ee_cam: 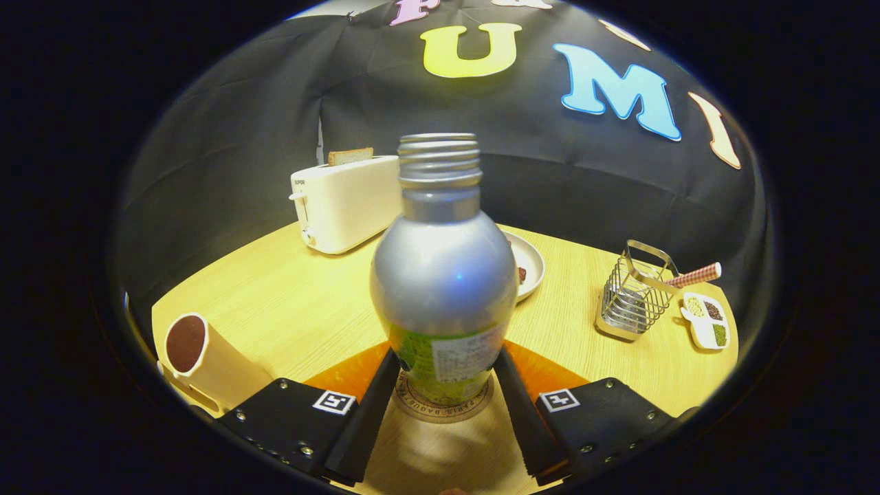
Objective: Take the bottle from table, then pour the juice into the cup, finally place the bottle on the coaster
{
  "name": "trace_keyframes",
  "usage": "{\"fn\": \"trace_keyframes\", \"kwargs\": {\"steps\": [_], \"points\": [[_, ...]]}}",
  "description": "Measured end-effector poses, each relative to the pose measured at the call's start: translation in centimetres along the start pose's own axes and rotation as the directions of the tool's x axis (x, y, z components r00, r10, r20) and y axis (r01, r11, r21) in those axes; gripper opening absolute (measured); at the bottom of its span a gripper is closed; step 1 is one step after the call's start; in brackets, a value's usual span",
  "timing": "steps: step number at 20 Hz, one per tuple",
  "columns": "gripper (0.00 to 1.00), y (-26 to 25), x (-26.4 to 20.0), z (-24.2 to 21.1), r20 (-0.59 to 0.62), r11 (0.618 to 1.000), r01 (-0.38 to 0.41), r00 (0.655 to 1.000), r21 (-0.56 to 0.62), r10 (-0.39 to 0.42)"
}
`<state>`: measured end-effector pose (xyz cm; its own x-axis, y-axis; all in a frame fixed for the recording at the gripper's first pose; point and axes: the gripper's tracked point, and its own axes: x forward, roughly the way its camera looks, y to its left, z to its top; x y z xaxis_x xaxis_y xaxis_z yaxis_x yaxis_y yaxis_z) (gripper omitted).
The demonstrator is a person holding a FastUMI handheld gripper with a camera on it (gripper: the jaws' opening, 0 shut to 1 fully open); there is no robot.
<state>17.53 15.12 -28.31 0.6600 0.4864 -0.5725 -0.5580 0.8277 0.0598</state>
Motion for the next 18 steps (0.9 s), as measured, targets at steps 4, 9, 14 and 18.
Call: {"fn": "trace_keyframes", "kwargs": {"steps": [4,9,14,18], "points": [[0.83,0.0,-2.5,0.5,0.028,1.000,0.025,0.999,-0.012,-0.025],[0.82,-0.3,-2.9,-0.1,0.017,0.998,0.055,0.998,-0.038,-0.054],[0.83,0.3,-6.1,0.5,0.063,0.998,0.062,0.996,-0.007,-0.062],[0.82,-0.1,-11.8,2.8,0.163,0.994,0.107,0.981,0.021,-0.109]]}}
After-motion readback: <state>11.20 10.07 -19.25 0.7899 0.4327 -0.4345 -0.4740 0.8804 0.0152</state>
